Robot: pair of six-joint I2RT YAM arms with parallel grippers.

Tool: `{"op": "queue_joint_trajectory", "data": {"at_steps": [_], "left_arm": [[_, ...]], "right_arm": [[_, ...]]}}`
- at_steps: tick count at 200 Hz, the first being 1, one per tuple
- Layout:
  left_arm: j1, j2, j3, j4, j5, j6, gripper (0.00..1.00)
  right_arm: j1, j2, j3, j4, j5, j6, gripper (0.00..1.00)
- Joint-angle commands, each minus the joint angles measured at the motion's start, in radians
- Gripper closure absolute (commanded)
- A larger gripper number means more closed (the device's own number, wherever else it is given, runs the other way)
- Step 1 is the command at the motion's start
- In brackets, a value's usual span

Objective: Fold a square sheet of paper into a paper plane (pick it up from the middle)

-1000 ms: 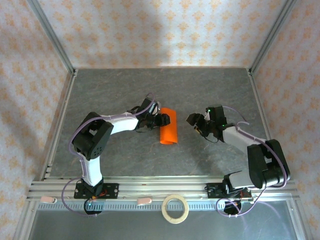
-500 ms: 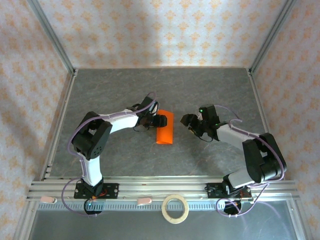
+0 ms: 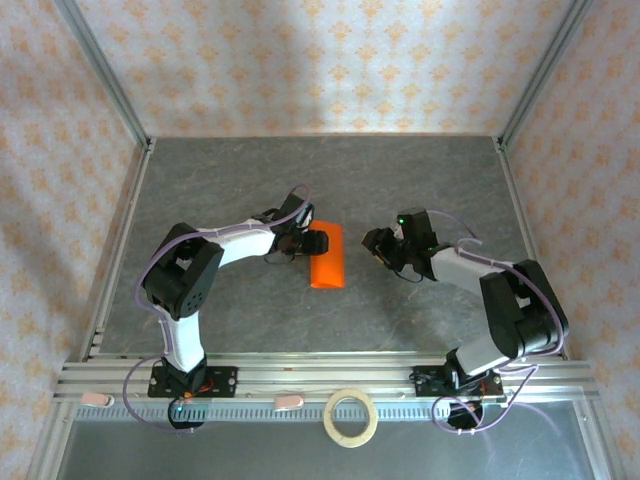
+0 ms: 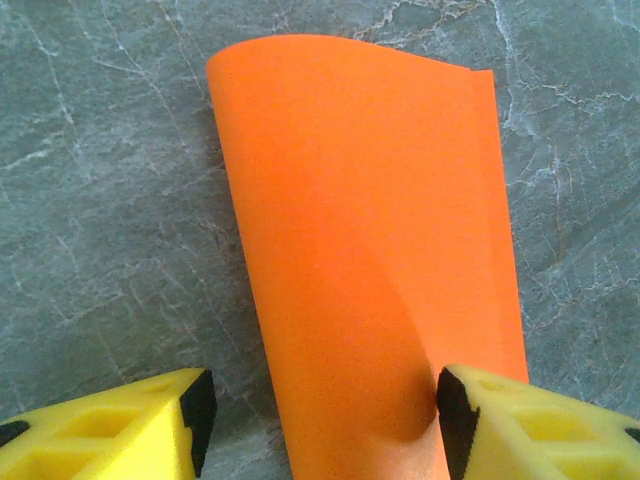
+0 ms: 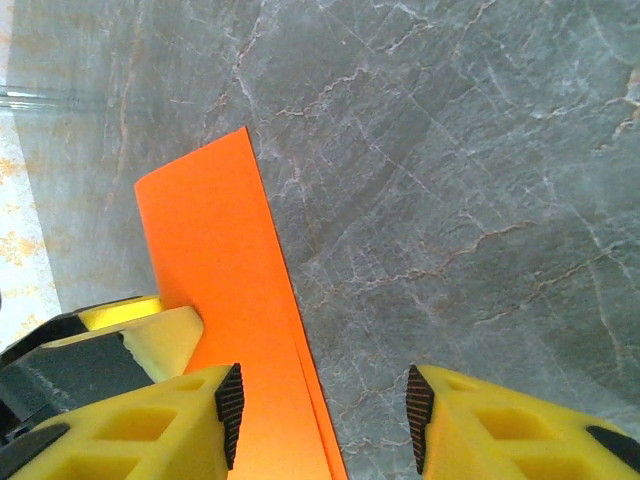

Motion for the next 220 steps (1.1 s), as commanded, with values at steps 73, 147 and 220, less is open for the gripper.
{"op": "queue_joint_trajectory", "data": {"at_steps": [73, 147, 220], "left_arm": [[0.01, 0.068, 0.001, -0.013, -0.074, 0.063, 0.32], [0.006, 0.087, 0.0, -0.041, -0.166, 0.112, 0.29], [-0.001, 0.13, 0.007, -0.068, -0.254, 0.098, 0.28]], "right_arm": [[0.005, 0.017, 0.019, 0.017, -0.008, 0.003, 0.52], [0.007, 0.013, 0.029, 0.002, -0.003, -0.003, 0.51], [0.006, 0.009, 0.027, -0.011, 0.004, -0.007, 0.51]]}}
